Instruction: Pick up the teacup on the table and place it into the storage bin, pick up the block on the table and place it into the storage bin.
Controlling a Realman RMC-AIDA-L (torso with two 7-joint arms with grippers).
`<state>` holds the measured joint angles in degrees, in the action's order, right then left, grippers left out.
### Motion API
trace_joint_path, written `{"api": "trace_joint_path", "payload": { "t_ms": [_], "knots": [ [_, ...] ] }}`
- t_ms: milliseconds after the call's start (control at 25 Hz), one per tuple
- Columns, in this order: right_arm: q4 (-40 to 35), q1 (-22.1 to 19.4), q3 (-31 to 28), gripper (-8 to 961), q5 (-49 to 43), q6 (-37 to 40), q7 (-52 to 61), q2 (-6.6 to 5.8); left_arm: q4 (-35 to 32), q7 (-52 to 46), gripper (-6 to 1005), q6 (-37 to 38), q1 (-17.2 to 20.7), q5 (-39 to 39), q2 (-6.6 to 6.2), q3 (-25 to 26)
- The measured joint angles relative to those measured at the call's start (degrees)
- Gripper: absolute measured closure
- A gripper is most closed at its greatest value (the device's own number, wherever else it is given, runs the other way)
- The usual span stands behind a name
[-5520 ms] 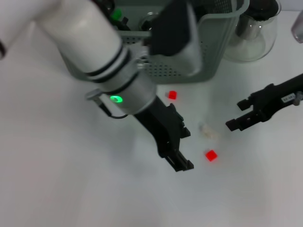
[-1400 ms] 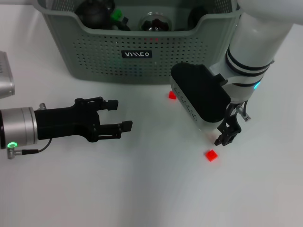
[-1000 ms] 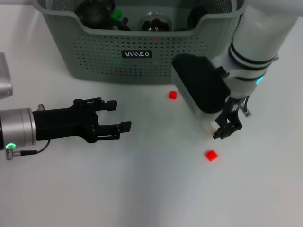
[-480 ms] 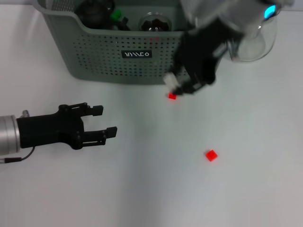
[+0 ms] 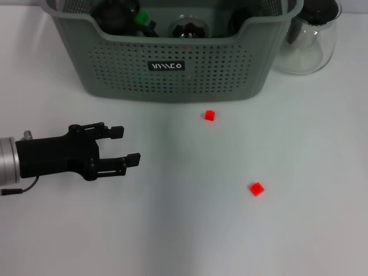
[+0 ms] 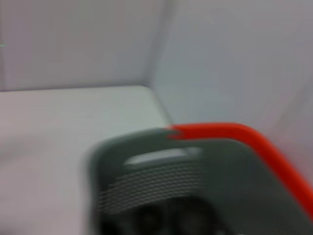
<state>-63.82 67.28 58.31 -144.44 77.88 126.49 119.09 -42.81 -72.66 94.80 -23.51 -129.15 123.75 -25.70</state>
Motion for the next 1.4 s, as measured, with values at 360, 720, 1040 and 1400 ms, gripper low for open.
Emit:
{"api": "trace_joint_path", "payload": {
  "t_ms": [360, 720, 1040, 1400],
  "knots": [
    [20.05, 3.75, 4.23, 514, -5.22, -17.60, -0.27, 0.55, 0.01, 0.56, 218, 0.01, -0.63, 0.03, -0.23, -0.46],
    [24.61, 3.91, 6.88, 469, -4.85, -25.82, 0.32, 1.01, 0.01, 0.92, 217, -0.49, -0.74, -0.04, -0.29, -0.36],
    [22.05, 2.29, 7.13, 136, 0.17, -26.45, -0.85, 0.94, 0.01, 1.45, 217, -0.23, -0.75, 0.07, -0.35, -0.14],
    [-0.81, -8.72, 5.81, 37, 17.60, -8.03, -7.16, -0.14, 0.01, 1.53, 217, -0.22, -0.58, 0.25, -0.35, -0.04]
  ]
}}
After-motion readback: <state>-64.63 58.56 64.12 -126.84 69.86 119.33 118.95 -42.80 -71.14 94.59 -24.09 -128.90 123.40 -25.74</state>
